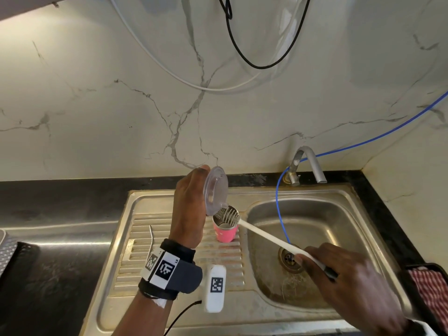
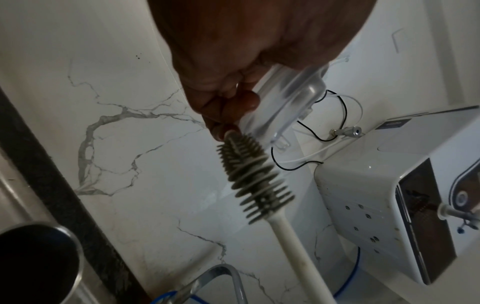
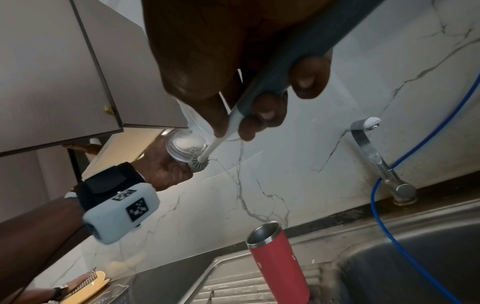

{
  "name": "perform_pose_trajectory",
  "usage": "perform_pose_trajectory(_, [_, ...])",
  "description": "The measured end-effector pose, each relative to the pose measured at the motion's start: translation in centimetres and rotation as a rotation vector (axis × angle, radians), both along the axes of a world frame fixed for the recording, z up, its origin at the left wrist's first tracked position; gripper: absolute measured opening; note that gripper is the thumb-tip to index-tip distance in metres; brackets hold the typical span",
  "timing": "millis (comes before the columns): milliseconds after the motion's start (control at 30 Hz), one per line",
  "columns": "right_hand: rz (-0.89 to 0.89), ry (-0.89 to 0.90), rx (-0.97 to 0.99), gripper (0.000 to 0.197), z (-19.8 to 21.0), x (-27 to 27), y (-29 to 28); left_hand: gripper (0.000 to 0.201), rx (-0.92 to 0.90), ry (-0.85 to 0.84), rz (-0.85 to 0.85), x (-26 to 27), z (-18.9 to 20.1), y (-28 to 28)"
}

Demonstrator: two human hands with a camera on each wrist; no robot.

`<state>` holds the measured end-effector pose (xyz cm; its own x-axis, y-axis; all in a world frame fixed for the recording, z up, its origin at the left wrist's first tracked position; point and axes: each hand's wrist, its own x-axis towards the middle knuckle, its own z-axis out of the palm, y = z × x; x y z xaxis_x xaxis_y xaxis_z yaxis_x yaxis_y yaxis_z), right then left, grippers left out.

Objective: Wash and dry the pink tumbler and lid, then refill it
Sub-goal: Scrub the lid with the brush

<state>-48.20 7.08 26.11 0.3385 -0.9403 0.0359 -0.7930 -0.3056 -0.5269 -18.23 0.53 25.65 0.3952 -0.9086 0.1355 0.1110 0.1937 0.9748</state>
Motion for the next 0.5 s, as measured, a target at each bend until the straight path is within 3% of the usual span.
perform_pose_trajectory(67, [-0.022, 0.014, 0.021, 0.038, 0.3, 0.4, -0.2, 0.017, 0.007, 0.003, -0.162, 0.4, -0.4, 0.0])
perform_pose_trajectory(133, [-0.032, 0.008, 0.022, 0.038, 0.3, 0.6, -0.3, 0.006, 0.031, -0.023, -0.032, -0.1, -0.9, 0.2])
perform_pose_trajectory(167, [-0.021, 0.012, 0.039, 0.039, 0.3, 0.6, -0.3, 0.015, 0.06, -0.078, -0.012, -0.4, -0.7, 0.3])
perform_pose_trajectory(233, [-0.013, 0.004, 0.04, 0.042, 0.3, 0.6, -0.1, 0.022, 0.108, -0.028, -0.008, -0.4, -0.6, 0.1])
perform_pose_trajectory(300, [0.04, 0.022, 0.032, 0.039, 0.7, 0.6, 0.1, 0.015, 0.123, -0.116, -0.007, 0.2, -1.0, -0.5])
perform_pose_trajectory(433, [0.059, 0.005, -0.025, 0.031, 1.7, 0.9, 0.2, 0.018, 0.176, -0.011, -0.03, 0.6, -2.0, -1.3])
perform_pose_trajectory(500, [0.094, -0.008, -0.044, 0.032, 1.5, 0.6, -0.1, 0.009, 0.177, -0.079, -0.053, 0.1, -1.4, -0.7])
